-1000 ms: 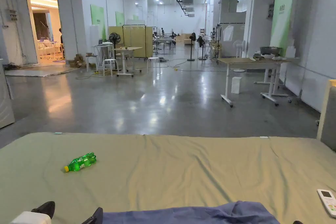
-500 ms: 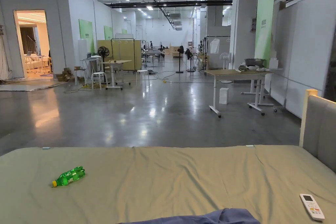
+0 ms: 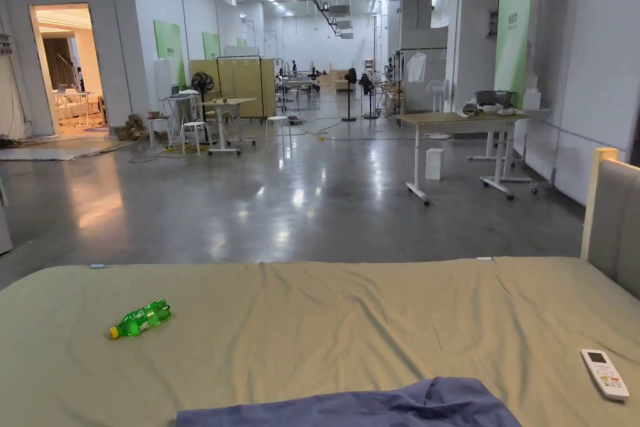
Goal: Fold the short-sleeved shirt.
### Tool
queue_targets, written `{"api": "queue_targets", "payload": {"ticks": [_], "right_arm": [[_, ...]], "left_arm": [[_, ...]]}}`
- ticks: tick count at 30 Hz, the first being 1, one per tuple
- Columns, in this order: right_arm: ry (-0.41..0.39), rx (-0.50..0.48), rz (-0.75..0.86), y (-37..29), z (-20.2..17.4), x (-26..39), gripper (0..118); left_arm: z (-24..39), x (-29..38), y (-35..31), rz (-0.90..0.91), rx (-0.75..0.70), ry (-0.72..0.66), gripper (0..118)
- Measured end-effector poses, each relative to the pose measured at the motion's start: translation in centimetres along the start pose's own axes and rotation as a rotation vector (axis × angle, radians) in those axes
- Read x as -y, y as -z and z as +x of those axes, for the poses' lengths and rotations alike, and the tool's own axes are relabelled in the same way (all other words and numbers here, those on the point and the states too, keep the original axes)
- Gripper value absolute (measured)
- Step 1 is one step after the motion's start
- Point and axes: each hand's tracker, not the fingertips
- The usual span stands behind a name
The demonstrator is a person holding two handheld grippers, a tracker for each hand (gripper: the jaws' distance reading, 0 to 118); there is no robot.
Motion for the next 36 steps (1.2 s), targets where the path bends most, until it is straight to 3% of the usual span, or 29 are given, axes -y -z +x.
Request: {"api": "queue_targets", "payload": {"ticks": [4, 7, 8, 9, 12, 13, 14, 15, 16, 17, 18, 24, 31, 33, 35, 36], "right_arm": [[0.042, -0.001, -0.033, 0.5, 0.5, 1.0, 0], [0.071, -0.002, -0.064, 1.0, 0.8, 1.9, 0], [0.113, -0.001, -0.111, 1.3, 0.9, 2.5, 0], [0.085, 0.0, -0.079, 1.5, 1.0, 2.6, 0], [0.105, -0.006, -0.129, 2.3, 1.2, 3.4, 0], [0.104, -0.006, -0.139, 2.5, 1.2, 3.6, 0], [0.102, -0.005, -0.149, 2.7, 1.2, 3.8, 0], [0.101, -0.004, -0.16, 2.9, 1.3, 4.0, 0], [0.1, -0.003, -0.175, 3.2, 1.5, 4.3, 0], [0.101, -0.002, -0.187, 3.4, 1.6, 4.5, 0], [0.098, 0.001, -0.201, 3.5, 1.7, 4.7, 0], [0.116, 0.02, -0.26, 4.3, 2.3, 5.9, 0], [0.1, 0.051, -0.297, 3.6, 2.5, 6.7, 0], [0.11, 0.059, -0.308, 3.5, 2.5, 7.0, 0], [0.126, 0.058, -0.318, 3.7, 2.8, 7.3, 0], [0.131, 0.056, -0.322, 3.9, 3.0, 7.4, 0]], "left_arm": [[-1.3, 0.9, 1.1, -0.032, -0.029, 0.012, 0], [-2.8, 2.0, 2.5, -0.054, 0.048, -0.145, 4], [-3.1, 2.4, 3.0, -0.062, 0.057, -0.208, 7], [-3.6, 2.9, 3.9, -0.096, 0.038, -0.238, 7], [-5.4, 5.3, 7.2, -0.133, -0.024, -0.199, 8], [-6.1, 6.2, 8.6, -0.172, -0.038, -0.195, 14], [-6.9, 7.2, 10.0, -0.217, -0.048, -0.197, 27], [-7.6, 8.2, 11.5, -0.269, -0.067, -0.197, 49], [-7.4, 8.7, 12.9, -0.319, -0.082, -0.202, 79], [-7.9, 9.7, 14.0, -0.338, -0.091, -0.202, 90], [-8.5, 10.8, 15.2, -0.348, -0.095, -0.205, 91], [-11.3, 16.7, 21.1, -0.553, -0.172, -0.171, 90], [-10.4, 19.6, 23.5, -0.665, -0.193, -0.046, 77], [-9.9, 19.4, 23.7, -0.676, -0.202, -0.015, 58], [-9.0, 19.1, 23.7, -0.679, -0.197, 0.042, 12], [-7.8, 18.3, 23.7, -0.672, -0.184, 0.084, 9]]}}
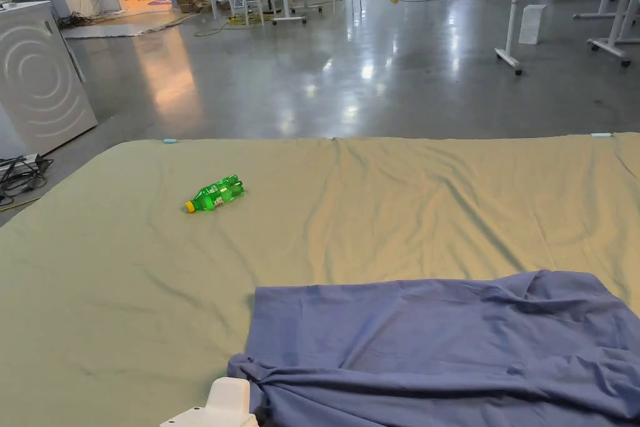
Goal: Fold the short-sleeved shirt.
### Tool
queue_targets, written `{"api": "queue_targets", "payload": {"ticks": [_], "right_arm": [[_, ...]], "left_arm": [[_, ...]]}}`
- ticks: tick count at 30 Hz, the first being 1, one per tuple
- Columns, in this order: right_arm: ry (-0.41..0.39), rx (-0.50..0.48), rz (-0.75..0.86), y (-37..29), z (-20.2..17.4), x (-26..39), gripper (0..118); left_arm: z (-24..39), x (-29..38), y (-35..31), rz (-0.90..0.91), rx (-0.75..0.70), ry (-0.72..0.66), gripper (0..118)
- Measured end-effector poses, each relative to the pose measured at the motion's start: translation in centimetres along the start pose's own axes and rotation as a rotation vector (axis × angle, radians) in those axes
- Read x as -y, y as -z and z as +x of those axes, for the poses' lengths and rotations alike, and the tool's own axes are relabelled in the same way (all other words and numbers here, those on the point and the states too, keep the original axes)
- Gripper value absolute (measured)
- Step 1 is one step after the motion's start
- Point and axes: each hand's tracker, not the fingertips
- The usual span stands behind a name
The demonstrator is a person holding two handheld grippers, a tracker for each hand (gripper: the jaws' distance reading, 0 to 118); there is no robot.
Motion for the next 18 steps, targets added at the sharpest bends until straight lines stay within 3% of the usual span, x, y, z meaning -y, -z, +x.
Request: {"api": "queue_targets", "payload": {"ticks": [4, 6, 8, 9, 15, 18], "right_arm": [[-0.005, 0.007, -0.009, 1.8, 1.1, -0.7, 5], [-0.003, 0.018, -0.007, 4.1, 2.4, -1.0, 10], [0.021, 0.04, -0.072, 7.5, 4.0, -1.4, 55], [0.03, 0.059, -0.101, 9.4, 4.5, -1.5, 71], [0.146, 0.176, -0.263, 21.1, 8.9, -0.5, 71], [0.148, 0.228, -0.361, 25.7, 10.5, 1.6, 65]], "left_arm": [[2.8, 0.1, 0.8, -0.041, -0.061, 0.148, 9], [2.5, -0.4, 1.1, -0.064, -0.049, 0.119, 9], [1.6, -0.9, 1.1, -0.092, -0.024, 0.091, 9], [1.4, -1.0, 1.2, -0.098, -0.019, 0.096, 9], [1.6, -1.4, 0.9, -0.11, 0.009, 0.118, 9], [-0.3, -1.3, 2.4, -0.115, 0.03, 0.095, 9]]}}
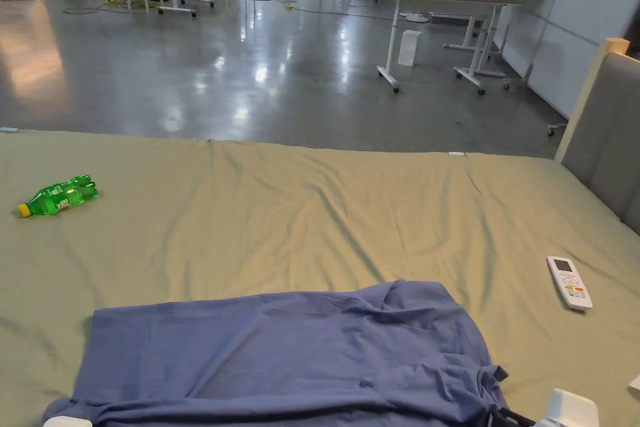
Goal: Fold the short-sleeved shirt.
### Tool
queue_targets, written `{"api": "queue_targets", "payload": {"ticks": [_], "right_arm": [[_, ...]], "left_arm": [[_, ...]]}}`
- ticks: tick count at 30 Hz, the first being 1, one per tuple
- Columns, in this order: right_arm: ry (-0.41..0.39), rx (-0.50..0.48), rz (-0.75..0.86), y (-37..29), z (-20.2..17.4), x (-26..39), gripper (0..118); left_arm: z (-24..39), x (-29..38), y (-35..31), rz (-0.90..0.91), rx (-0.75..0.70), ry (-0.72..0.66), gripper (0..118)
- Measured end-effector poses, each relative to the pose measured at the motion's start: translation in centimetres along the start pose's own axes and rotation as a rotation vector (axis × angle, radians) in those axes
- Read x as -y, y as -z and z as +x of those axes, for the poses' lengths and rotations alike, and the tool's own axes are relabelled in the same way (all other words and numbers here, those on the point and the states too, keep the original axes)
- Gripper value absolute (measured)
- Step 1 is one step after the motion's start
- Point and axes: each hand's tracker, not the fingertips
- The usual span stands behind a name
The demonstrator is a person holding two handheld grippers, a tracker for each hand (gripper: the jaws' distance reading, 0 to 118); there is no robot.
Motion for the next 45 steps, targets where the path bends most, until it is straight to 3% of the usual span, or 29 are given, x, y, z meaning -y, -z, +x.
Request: {"api": "queue_targets", "payload": {"ticks": [2, 4, 6, 8, 11, 14, 17, 20, 24, 28, 30, 33, 34, 38, 42, 45], "right_arm": [[-0.076, -0.016, -0.008, 0.6, -0.6, 0.9, 32], [-0.154, 0.004, 0.045, -0.2, -1.7, 1.9, 13], [-0.19, 0.035, 0.016, 0.0, -2.4, 1.1, 11], [-0.128, 0.006, 0.018, -1.8, -3.1, 0.8, 9], [-0.13, 0.014, 0.137, -5.0, -2.8, 0.2, 9], [-0.097, 0.003, 0.176, -8.9, -2.6, 0.5, 9], [-0.085, 0.025, 0.192, -12.2, -1.4, 2.3, 9], [0.004, -0.007, 0.166, -15.7, 0.7, 5.8, 9], [-0.016, 0.013, 0.122, -19.3, 1.4, 10.8, 9], [-0.058, 0.0, 0.06, -18.0, 2.0, 13.9, 9], [-0.083, 0.004, 0.04, -17.2, 2.1, 14.2, 12], [-0.063, 0.005, 0.01, -16.6, 3.0, 13.9, 66], [-0.041, -0.003, 0.026, -17.1, 3.2, 13.9, 69], [0.001, -0.061, 0.179, -20.3, 3.6, 11.9, 68], [-0.061, -0.145, 0.401, -26.7, 1.2, 9.6, 69], [-0.114, -0.202, 0.566, -31.5, -1.8, 8.9, 69]], "left_arm": [[1.0, -0.1, -1.3, 0.006, 0.005, -0.011, 9], [1.3, 0.1, -1.7, 0.017, 0.007, -0.017, 9], [-0.1, 0.1, -0.5, 0.012, 0.017, -0.028, 8], [-1.7, -0.9, -1.2, -0.02, 0.084, -0.087, 7], [-2.8, -1.3, -6.3, 0.139, 0.056, -0.134, 7], [-3.6, -1.0, -11.1, 0.165, 0.12, -0.243, 7], [-3.1, 1.2, -15.0, 0.2, 0.065, -0.185, 7], [-4.2, 5.0, -15.6, 0.18, 0.089, -0.192, 7], [-3.0, 10.4, -16.1, 0.095, 0.094, -0.18, 7], [-2.5, 13.8, -14.4, 0.056, 0.106, -0.193, 7], [-2.3, 14.4, -14.2, 0.071, 0.098, -0.194, 13], [-2.7, 14.7, -14.6, 0.096, 0.105, -0.24, 76], [-2.6, 14.4, -15.5, 0.124, 0.114, -0.249, 85], [-2.8, 12.3, -20.4, 0.348, 0.09, -0.224, 84], [-1.3, 9.8, -27.5, 0.686, 0.067, -0.124, 84], [0.2, 8.3, -31.2, 0.828, 0.108, -0.112, 84]]}}
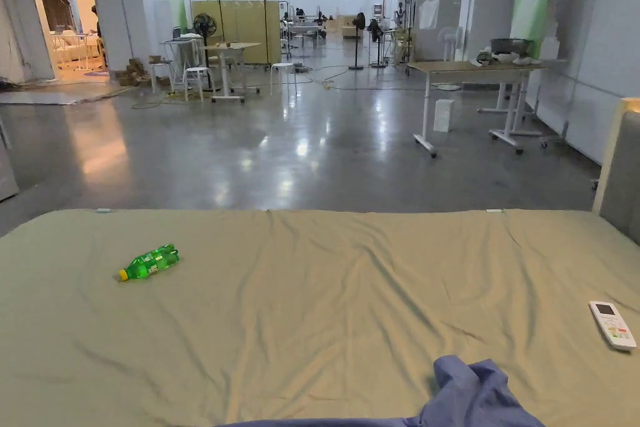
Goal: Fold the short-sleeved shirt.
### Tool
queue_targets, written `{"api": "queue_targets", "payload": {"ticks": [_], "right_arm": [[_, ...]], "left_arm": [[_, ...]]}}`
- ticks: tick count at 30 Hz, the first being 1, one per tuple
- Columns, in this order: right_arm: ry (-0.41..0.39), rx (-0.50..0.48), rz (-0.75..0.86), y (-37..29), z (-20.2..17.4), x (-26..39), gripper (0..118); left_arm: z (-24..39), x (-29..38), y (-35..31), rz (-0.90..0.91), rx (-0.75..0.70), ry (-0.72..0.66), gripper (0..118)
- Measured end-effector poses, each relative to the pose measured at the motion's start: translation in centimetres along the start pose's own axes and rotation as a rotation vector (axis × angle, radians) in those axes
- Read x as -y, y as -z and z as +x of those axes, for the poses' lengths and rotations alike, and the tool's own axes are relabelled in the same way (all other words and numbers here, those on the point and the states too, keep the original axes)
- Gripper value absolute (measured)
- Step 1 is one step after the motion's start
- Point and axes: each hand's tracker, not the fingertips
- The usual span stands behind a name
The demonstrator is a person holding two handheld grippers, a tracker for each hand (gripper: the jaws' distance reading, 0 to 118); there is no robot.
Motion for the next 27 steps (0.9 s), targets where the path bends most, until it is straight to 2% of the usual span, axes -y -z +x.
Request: {"api": "queue_targets", "payload": {"ticks": [2, 4, 5, 6, 8, 9, 10, 12, 13, 14, 16, 27], "right_arm": [[-0.036, -0.022, 0.12, -1.5, -1.5, -0.5, 69], [-0.077, -0.037, 0.163, -2.3, -2.8, -0.7, 69], [-0.099, -0.037, 0.175, -2.5, -3.3, -0.7, 67], [-0.112, -0.04, 0.166, -2.4, -3.6, -0.6, 61], [-0.126, -0.039, 0.129, -2.5, -4.3, -0.4, 22], [-0.137, -0.044, 0.117, -2.6, -4.5, -0.1, 9], [-0.152, -0.049, 0.111, -2.4, -4.5, 0.3, 6], [-0.16, -0.083, 0.048, -2.3, -4.9, 0.7, 0], [-0.15, -0.073, 0.039, -2.4, -5.1, 0.8, 0], [-0.192, -0.084, 0.08, -2.5, -5.1, 0.8, 0], [-0.179, -0.082, 0.056, -2.5, -5.4, 0.7, 0], [-0.158, -0.078, 0.028, -1.8, -4.9, 0.9, 0]], "left_arm": [[1.5, -1.0, -0.4, 0.012, -0.022, -0.022, 83], [2.9, -1.4, -0.9, 0.061, -0.087, 0.005, 79], [4.0, -1.4, -1.0, 0.084, -0.122, 0.036, 73], [4.7, -1.3, -1.2, 0.097, -0.124, 0.08, 63], [5.5, -1.1, -1.4, 0.078, -0.101, 0.119, 36], [5.6, -0.6, -1.5, 0.055, -0.053, 0.135, 19], [5.9, -0.4, -1.6, 0.036, -0.019, 0.132, 5], [6.7, -0.1, -1.9, -0.018, -0.004, 0.124, 0], [6.8, 0.0, -2.0, -0.021, -0.005, 0.142, 0], [7.1, 0.2, -2.1, -0.029, -0.008, 0.163, 0], [7.3, 0.1, -1.8, -0.058, -0.008, 0.187, 0], [5.2, 0.2, 0.2, -0.096, -0.008, 0.055, 0]]}}
